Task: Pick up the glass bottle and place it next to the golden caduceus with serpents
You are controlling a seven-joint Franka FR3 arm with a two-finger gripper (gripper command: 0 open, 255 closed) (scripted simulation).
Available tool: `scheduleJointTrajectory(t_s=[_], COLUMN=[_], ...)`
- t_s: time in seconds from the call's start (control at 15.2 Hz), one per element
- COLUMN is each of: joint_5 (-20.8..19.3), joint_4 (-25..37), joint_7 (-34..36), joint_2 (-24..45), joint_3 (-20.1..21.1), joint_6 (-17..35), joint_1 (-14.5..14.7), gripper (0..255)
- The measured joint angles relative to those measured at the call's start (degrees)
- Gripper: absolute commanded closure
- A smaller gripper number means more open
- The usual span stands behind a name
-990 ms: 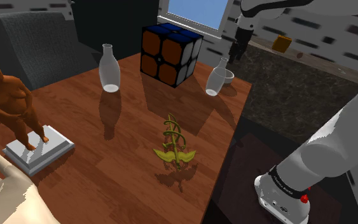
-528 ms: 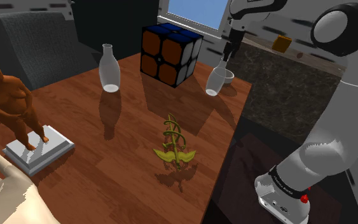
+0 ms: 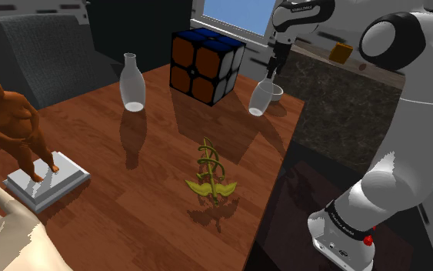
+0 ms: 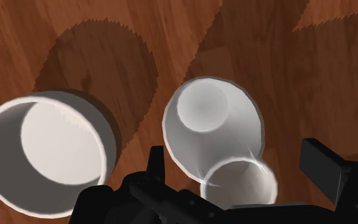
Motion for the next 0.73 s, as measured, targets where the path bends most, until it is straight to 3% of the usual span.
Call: scheduleJointTrajectory(t_s=[0.53, 0.59, 0.73], joint_5=[0.1, 0.1, 0.1], joint_4=[-1.6, -1.6, -1.5], joint_7=[0.0, 0.0, 0.0], joint_2=[0.2, 0.2, 0.2], joint_3=[0.0, 0.0, 0.0], joint_6=[1.8, 1.8, 1.8], joint_1=[0.0, 0.0, 0.0], gripper=[0, 255, 255])
